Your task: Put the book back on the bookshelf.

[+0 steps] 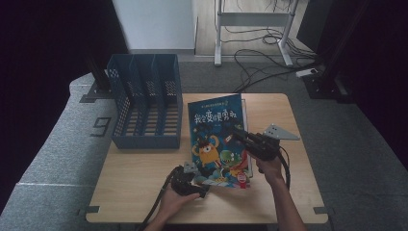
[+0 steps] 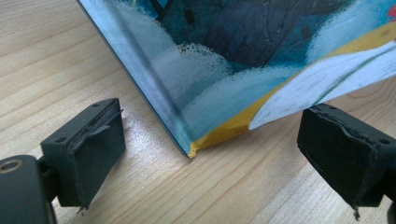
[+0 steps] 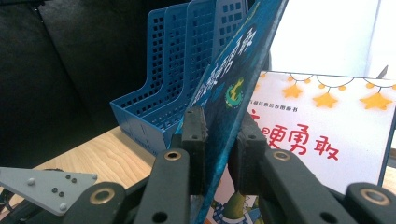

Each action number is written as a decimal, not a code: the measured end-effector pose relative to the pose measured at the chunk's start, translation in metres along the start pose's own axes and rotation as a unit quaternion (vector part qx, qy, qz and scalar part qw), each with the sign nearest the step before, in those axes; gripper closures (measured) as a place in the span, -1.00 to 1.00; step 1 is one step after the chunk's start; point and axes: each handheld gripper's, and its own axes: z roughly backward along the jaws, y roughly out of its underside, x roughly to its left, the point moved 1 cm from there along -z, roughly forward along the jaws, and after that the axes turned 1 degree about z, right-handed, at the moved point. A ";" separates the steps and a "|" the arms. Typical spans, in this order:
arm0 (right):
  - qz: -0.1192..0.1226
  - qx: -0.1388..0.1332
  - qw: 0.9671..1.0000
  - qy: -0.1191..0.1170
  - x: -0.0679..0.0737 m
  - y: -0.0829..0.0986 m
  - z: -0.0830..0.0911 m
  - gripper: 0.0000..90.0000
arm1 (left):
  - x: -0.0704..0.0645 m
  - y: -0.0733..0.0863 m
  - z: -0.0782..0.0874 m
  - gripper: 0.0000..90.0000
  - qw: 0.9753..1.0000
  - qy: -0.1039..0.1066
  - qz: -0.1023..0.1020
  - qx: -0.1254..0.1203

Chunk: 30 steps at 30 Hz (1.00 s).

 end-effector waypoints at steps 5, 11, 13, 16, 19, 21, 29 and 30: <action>0.001 -0.004 1.000 -0.003 0.000 0.000 -0.001 0.73 | 0.001 -0.002 -0.001 -0.84 1.000 -0.003 0.000 0.001; 0.012 -0.015 1.000 -0.014 -0.001 -0.006 -0.009 0.76 | 0.009 -0.013 -0.007 -0.83 1.000 -0.013 0.011 0.007; 0.007 -0.020 1.000 -0.015 -0.003 -0.006 -0.010 0.77 | 0.009 -0.014 -0.008 -0.83 1.000 -0.015 0.010 0.008; -0.002 -0.026 0.999 -0.020 -0.005 -0.003 -0.008 0.78 | 0.008 -0.013 -0.008 -0.83 1.000 -0.020 0.007 0.003; -0.003 -0.028 0.999 -0.024 -0.004 -0.001 -0.005 0.79 | 0.006 -0.012 -0.009 -0.83 1.000 -0.025 0.004 0.000; -0.003 -0.031 0.999 -0.025 -0.003 0.000 -0.002 0.79 | 0.006 -0.011 -0.008 -0.82 1.000 -0.026 0.003 -0.001; -0.007 -0.029 0.999 -0.026 -0.002 0.003 0.004 0.80 | 0.005 -0.010 -0.008 -0.82 1.000 -0.026 0.000 -0.002; -0.007 -0.029 0.999 -0.026 -0.002 0.003 0.004 0.80 | 0.005 -0.010 -0.008 -0.82 1.000 -0.028 -0.001 -0.002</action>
